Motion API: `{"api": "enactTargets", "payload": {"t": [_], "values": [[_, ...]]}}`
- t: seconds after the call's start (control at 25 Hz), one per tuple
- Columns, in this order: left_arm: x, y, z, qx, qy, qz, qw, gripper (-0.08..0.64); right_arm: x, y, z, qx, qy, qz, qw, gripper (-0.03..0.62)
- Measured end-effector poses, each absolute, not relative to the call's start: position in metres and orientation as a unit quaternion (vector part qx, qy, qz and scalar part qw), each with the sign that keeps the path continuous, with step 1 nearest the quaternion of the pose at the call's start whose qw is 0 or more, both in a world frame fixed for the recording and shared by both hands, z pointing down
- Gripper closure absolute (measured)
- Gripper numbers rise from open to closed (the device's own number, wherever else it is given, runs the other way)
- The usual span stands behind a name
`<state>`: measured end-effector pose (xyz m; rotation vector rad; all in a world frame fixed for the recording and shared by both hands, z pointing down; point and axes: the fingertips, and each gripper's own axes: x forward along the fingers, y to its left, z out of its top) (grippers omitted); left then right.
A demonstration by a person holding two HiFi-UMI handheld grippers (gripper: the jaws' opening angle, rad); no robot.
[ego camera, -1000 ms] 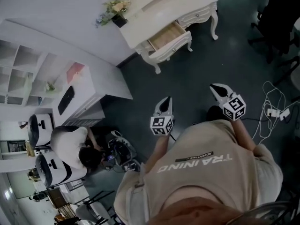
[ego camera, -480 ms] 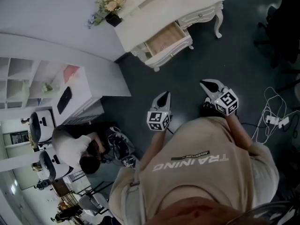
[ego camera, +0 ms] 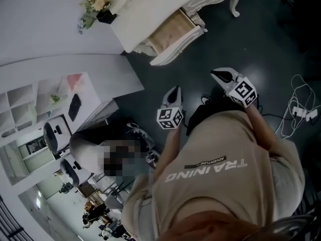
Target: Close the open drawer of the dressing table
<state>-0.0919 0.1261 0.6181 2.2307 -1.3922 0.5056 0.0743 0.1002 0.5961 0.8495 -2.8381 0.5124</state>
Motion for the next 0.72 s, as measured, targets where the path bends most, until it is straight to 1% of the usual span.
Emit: {"api": "enactTargets", "payload": {"t": [0.12,0.24,0.44,0.6,0.72], "values": [[-0.095,0.11,0.651,0.807,-0.494,0.191,0.26,0.56,0.068,0.084,0.613,0.265,-0.944,0.17,0.097,0.588],[-0.119,0.1,0.682,0.799,-0.49,0.199,0.287,0.56,0.048,0.073,0.624,0.258,-0.943,0.173,0.119,0.588],[-0.151,0.065,0.697,0.793,-0.492,0.197,0.301,0.56,0.024,0.05,0.632,0.247,-0.937,0.157,0.191,0.588],[-0.164,0.008,0.691,0.809,-0.475,0.179,0.296,0.56,-0.004,0.004,0.614,0.239,-0.939,0.136,0.206,0.588],[-0.173,-0.012,0.705,0.814,-0.457,0.177,0.311,0.56,-0.028,-0.026,0.6,0.241,-0.941,0.128,0.199,0.588]]}}
